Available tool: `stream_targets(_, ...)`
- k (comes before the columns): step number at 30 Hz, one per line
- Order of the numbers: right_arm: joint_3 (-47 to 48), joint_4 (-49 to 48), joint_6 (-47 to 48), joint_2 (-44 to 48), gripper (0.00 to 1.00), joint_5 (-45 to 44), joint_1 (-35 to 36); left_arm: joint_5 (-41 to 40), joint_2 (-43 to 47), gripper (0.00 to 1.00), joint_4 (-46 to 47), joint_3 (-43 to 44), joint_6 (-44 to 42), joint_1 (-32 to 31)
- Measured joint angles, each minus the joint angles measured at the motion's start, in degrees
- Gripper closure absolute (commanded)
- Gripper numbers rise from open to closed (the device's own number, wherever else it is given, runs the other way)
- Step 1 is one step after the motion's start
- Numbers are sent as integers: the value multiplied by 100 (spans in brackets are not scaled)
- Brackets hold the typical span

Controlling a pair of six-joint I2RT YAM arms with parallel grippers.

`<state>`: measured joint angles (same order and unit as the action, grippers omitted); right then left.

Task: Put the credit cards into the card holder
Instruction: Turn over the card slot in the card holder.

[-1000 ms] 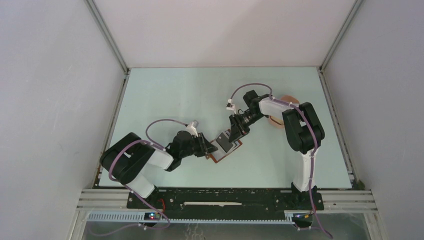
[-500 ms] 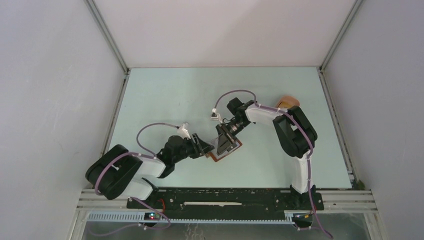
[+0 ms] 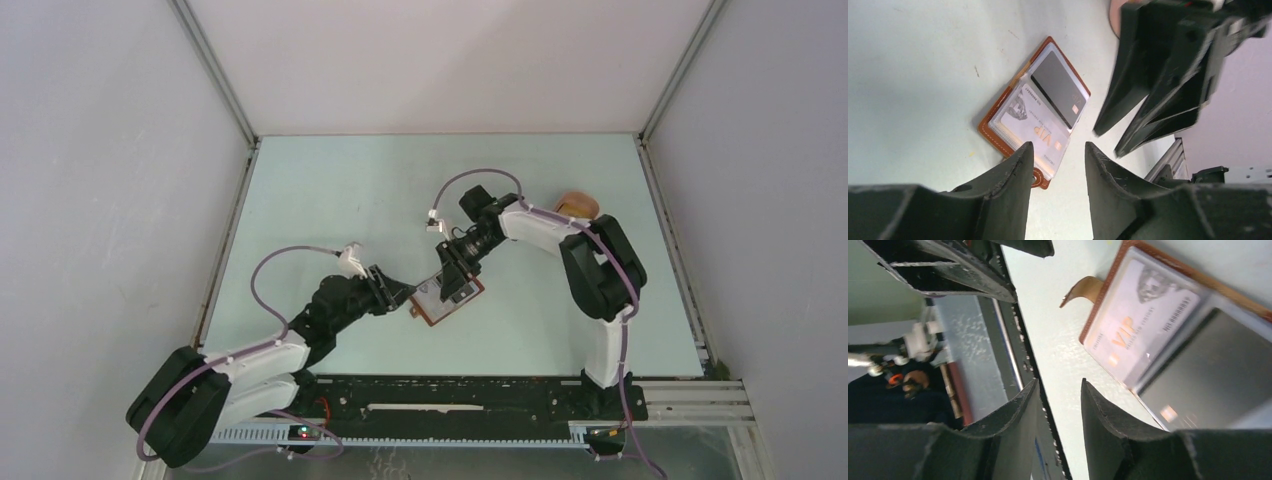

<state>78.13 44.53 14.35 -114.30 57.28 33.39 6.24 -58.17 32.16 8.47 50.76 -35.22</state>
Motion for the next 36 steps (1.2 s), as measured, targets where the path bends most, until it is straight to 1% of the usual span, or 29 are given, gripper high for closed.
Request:
stream_targets(4, 0, -55, 31, 511, 55, -678, -238, 103, -70, 56, -197, 101, -81, 0)
stream_targets(6, 0, -87, 28, 590, 55, -879, -407, 195, -223, 57, -175, 214, -85, 0)
stream_targets(10, -2, -116, 26, 535, 54, -1257, -758, 358, -726, 57, 11, 411, -83, -7)
stream_targets(13, -2, -114, 22, 404, 54, -1425, -863, 457, -1163, 58, 85, 549, -85, -39)
stream_targets(22, -2, -50, 20, -22, 55, -1471, -815, 627, -1991, 59, 380, 774, -85, -166)
stream_targets(30, 22, 37, 22, -81, 55, -1344, -817, 713, -2446, 59, 579, 791, -83, -179)
stream_targets(36, 59, 55, 4, -328, 54, -1403, -817, 787, -2671, 59, 756, 866, -79, -192)
